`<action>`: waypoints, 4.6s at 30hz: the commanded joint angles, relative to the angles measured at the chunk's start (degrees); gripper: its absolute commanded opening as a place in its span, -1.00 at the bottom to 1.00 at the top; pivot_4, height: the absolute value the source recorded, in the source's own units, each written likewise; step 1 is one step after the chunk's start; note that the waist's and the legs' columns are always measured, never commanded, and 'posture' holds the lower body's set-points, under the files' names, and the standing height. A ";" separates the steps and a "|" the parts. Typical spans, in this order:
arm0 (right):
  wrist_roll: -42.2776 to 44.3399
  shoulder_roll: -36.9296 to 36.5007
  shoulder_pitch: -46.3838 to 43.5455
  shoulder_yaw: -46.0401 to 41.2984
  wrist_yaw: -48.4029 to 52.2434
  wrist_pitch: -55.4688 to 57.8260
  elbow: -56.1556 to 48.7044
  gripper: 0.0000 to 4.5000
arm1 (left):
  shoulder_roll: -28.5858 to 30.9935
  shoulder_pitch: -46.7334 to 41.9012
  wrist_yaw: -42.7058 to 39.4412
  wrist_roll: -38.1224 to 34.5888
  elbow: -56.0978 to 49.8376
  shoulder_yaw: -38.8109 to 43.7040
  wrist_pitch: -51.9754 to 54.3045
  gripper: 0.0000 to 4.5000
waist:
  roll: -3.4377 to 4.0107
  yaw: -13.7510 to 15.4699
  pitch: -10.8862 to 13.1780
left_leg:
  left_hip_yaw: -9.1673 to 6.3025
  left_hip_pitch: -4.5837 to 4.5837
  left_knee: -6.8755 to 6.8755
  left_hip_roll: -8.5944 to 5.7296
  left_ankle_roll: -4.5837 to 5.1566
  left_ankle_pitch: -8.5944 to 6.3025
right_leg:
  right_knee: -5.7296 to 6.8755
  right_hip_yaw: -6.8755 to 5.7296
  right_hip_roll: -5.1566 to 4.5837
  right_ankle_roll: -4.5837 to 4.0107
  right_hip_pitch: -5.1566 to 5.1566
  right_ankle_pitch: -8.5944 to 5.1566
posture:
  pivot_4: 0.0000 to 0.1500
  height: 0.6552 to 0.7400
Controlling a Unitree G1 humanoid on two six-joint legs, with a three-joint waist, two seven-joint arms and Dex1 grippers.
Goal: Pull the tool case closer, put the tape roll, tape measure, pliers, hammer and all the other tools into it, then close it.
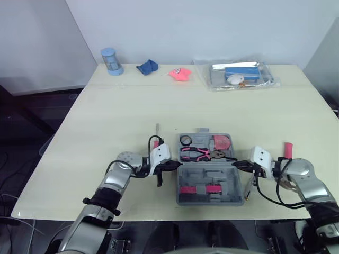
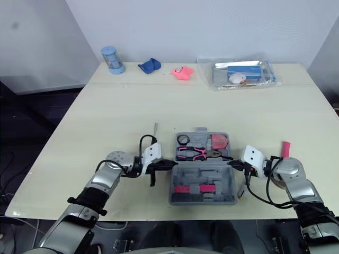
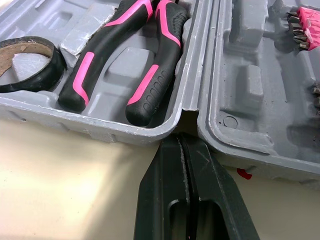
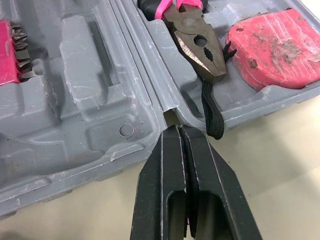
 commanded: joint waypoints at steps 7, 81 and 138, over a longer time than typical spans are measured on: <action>2.30 -1.91 1.89 -1.03 0.95 -1.14 -3.65 -0.97 | 0.71 0.33 -0.21 -2.98 -5.26 1.39 -1.43 -1.00 | 0.00 0.19 0.00 | -0.01 -0.02 0.00 0.00 0.00 0.00 | -0.03 0.00 -0.02 0.00 0.00 0.00 | 1.00 1.00; 31.28 2.73 46.55 -46.85 -15.80 11.74 -29.82 0.96 | 9.37 45.32 10.05 -30.43 -35.41 38.18 10.97 1.00 | 0.27 1.55 0.00 | -0.11 0.00 -0.36 0.12 0.39 -0.28 | -0.45 0.04 -0.86 -0.29 0.14 -0.16 | 1.00 1.00; 14.06 24.75 39.40 -14.34 -48.89 26.34 -40.57 0.96 | 23.00 19.52 -13.04 -36.86 -47.65 21.80 14.48 1.00 | 0.14 1.41 0.18 | -0.05 0.04 -0.40 0.08 0.20 -0.15 | -0.41 -0.03 0.03 -0.11 0.06 -0.09 | 1.00 1.00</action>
